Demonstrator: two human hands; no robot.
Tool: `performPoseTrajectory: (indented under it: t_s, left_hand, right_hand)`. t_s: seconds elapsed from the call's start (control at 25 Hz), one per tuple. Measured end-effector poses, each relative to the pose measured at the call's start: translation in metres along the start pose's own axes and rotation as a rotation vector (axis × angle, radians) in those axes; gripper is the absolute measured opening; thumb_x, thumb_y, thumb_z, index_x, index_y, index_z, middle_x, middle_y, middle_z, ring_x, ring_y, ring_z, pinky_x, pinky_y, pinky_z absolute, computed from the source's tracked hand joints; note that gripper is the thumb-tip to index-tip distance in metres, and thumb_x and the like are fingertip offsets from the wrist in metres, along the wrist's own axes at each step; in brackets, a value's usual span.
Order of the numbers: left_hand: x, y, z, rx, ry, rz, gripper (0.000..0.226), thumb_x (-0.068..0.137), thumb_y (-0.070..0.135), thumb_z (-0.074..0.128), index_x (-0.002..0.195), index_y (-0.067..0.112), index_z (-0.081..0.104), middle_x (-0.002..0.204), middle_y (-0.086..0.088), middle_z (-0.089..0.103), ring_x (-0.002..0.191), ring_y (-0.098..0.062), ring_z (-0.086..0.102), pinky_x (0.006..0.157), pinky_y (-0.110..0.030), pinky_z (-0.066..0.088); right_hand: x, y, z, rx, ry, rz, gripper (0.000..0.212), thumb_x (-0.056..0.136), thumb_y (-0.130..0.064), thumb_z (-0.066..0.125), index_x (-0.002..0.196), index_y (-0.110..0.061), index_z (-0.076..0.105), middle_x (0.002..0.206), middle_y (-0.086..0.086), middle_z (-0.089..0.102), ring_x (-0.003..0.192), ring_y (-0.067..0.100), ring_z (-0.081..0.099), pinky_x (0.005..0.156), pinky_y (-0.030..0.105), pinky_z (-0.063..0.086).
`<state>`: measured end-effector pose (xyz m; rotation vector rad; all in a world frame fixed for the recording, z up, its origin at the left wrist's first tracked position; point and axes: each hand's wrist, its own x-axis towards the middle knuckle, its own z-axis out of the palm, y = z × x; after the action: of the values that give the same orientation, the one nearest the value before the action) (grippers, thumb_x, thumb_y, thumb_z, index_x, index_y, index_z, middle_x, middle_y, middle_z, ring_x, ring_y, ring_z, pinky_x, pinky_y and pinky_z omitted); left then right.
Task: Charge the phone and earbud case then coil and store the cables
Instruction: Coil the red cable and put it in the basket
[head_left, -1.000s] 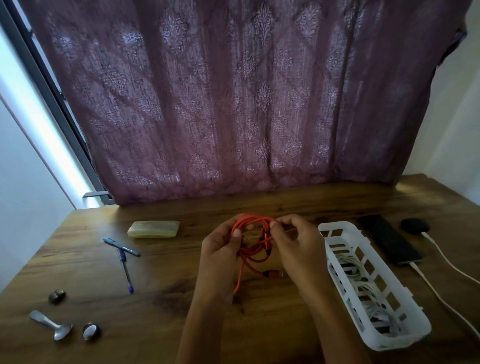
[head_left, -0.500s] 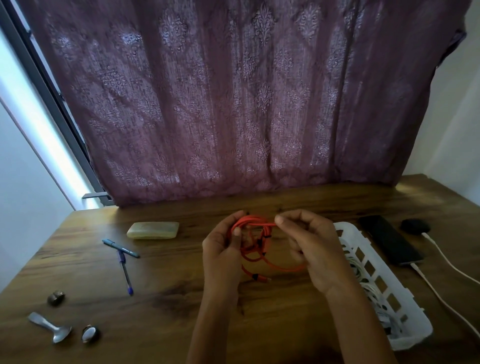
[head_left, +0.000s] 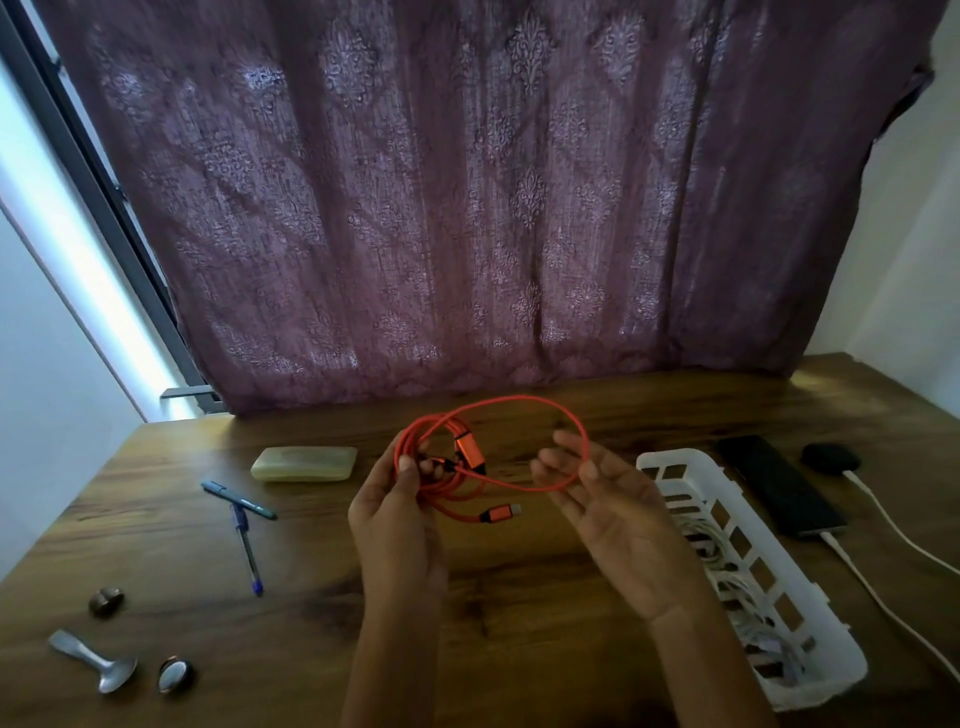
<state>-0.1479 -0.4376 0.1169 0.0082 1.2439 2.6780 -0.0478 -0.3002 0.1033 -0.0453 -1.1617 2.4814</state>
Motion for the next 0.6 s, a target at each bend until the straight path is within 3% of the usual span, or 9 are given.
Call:
performPoseTrajectory:
  t_s: [0.08,0.2,0.32,0.4,0.48,0.6]
  left_hand:
    - [0.000,0.000,-0.002,-0.024,0.010,-0.009,0.028,0.094,-0.001,0.042,0.118,-0.008,0.054,0.061,0.003,0.062,0.056,-0.004,0.054,0.058,-0.012,0.050]
    - [-0.004,-0.001,-0.002,0.022,-0.024,-0.034,0.027,0.093,-0.002,0.042,0.116,-0.004,0.057,0.072,-0.002,0.062,0.057,-0.003,0.056,0.059,-0.012,0.050]
    - [-0.006,-0.001,-0.004,0.218,-0.004,0.077,0.028,0.093,-0.002,0.043,0.113,0.006,0.060,0.081,0.000,0.067,0.064,0.001,0.062,0.063,-0.010,0.050]
    - [-0.003,0.002,-0.009,0.258,-0.011,0.108,0.027,0.093,-0.001,0.044,0.112,0.009,0.062,0.075,0.006,0.070,0.067,0.000,0.062,0.067,-0.013,0.050]
    - [-0.003,0.006,-0.011,0.221,-0.035,0.052,0.027,0.093,0.001,0.044,0.113,0.005,0.061,0.065,0.006,0.068,0.065,-0.002,0.060,0.072,-0.019,0.050]
    - [-0.006,0.008,-0.008,0.121,-0.042,-0.066,0.024,0.092,-0.001,0.044,0.107,0.002,0.063,0.070,-0.002,0.071,0.066,-0.007,0.064,0.086,-0.035,0.048]
  right_hand:
    - [0.002,0.005,0.006,-0.034,0.034,-0.050,0.048,0.060,-0.027,0.084,0.101,-0.005,0.070,0.096,0.017,0.071,0.099,0.028,0.066,0.083,0.028,0.053]
    - [0.005,0.001,0.018,-0.175,0.139,-0.160,0.029,0.073,-0.025,0.067,0.097,-0.010,0.071,0.074,0.007,0.068,0.077,0.020,0.068,0.075,0.027,0.055]
    - [0.011,-0.014,0.022,-0.214,0.281,-0.235,0.020,0.080,-0.021,0.055,0.091,-0.013,0.070,0.059,-0.003,0.054,0.053,0.004,0.048,0.054,0.020,0.050]
    - [0.013,-0.027,0.017,-0.229,0.332,-0.253,0.018,0.081,-0.022,0.054,0.083,-0.016,0.071,0.057,-0.004,0.051,0.047,0.002,0.038,0.044,0.015,0.040]
    - [0.015,-0.031,0.007,-0.298,0.334,-0.232,0.017,0.084,-0.020,0.054,0.080,-0.016,0.069,0.058,-0.003,0.054,0.047,0.003,0.040,0.046,0.016,0.039]
    - [0.021,-0.013,-0.014,-0.539,0.426,-0.136,0.018,0.092,-0.014,0.051,0.096,-0.010,0.068,0.074,0.002,0.066,0.065,0.010,0.058,0.063,0.022,0.050]
